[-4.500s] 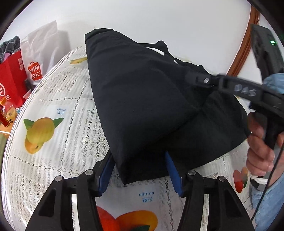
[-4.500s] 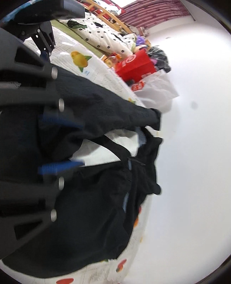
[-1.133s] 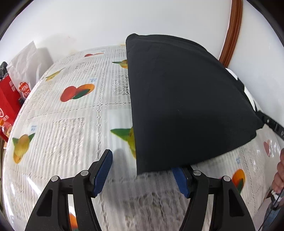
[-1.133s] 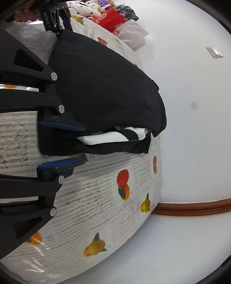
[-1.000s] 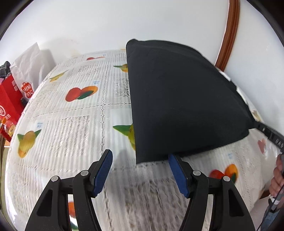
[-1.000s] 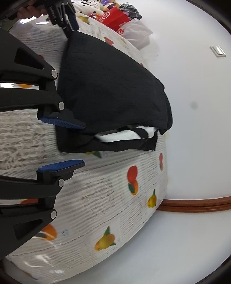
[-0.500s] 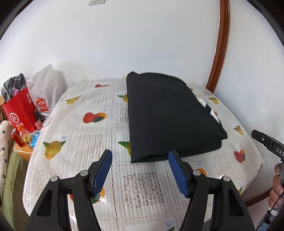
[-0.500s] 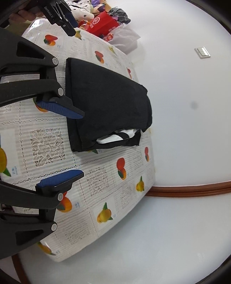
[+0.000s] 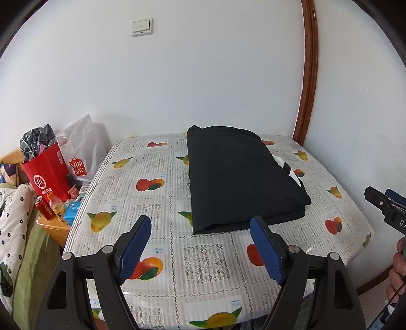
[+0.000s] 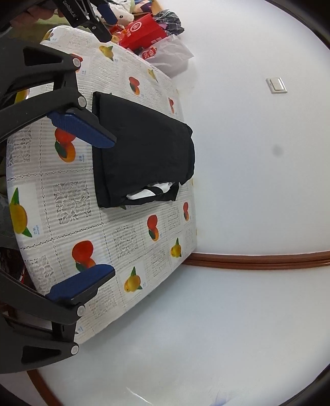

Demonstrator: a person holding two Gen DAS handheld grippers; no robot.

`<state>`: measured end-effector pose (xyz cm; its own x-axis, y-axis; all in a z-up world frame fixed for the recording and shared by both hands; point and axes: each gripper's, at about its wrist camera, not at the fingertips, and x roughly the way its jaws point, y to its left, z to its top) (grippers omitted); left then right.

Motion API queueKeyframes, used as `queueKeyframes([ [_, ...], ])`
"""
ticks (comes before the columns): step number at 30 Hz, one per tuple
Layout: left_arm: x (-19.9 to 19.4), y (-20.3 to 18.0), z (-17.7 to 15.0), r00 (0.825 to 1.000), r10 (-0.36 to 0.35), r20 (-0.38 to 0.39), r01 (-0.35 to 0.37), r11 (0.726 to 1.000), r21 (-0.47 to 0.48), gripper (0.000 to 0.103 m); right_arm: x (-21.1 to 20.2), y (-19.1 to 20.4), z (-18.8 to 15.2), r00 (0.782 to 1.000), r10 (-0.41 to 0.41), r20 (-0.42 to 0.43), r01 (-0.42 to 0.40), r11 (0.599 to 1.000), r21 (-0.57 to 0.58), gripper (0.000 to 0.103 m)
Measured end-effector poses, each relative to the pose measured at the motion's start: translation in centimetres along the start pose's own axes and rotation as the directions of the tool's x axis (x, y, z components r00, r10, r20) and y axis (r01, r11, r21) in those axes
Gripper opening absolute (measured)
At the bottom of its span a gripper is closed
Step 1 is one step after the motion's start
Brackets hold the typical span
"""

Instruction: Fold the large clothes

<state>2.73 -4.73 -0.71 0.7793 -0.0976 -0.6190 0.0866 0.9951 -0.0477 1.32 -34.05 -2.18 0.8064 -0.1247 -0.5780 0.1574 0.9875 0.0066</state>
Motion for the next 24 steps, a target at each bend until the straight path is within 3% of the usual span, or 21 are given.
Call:
queueKeyframes([
  [24,-1.2,-0.2,-0.4,1.000,0.013,0.014,-0.013,1.000,-0.006,0.081,-1.7,0.4,-1.2,1.000,-0.022,-0.013,0.022,1.000,-0.008,0.097],
])
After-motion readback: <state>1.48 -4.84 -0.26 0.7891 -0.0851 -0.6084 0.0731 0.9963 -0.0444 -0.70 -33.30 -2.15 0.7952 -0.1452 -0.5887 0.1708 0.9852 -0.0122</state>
